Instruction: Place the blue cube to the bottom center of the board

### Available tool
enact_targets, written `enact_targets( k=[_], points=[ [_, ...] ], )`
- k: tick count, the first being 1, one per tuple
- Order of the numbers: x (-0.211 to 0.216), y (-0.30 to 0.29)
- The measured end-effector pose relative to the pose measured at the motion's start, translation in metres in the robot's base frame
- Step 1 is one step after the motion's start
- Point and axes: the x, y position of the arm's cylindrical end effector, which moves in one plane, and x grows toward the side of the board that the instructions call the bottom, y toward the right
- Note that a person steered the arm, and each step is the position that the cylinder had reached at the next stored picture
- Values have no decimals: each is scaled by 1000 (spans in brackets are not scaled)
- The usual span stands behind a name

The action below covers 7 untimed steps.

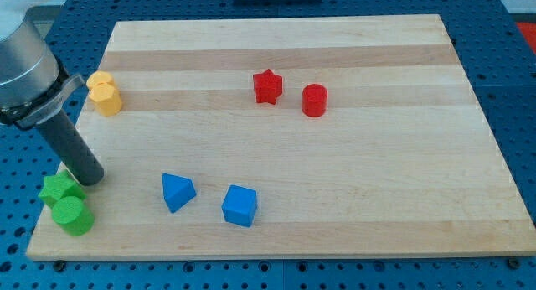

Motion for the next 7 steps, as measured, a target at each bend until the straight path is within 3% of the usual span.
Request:
enact_targets(
  k=[3, 5, 7],
  points=[
    [-16, 11],
    [7, 16],
    [32, 61]
  ],
)
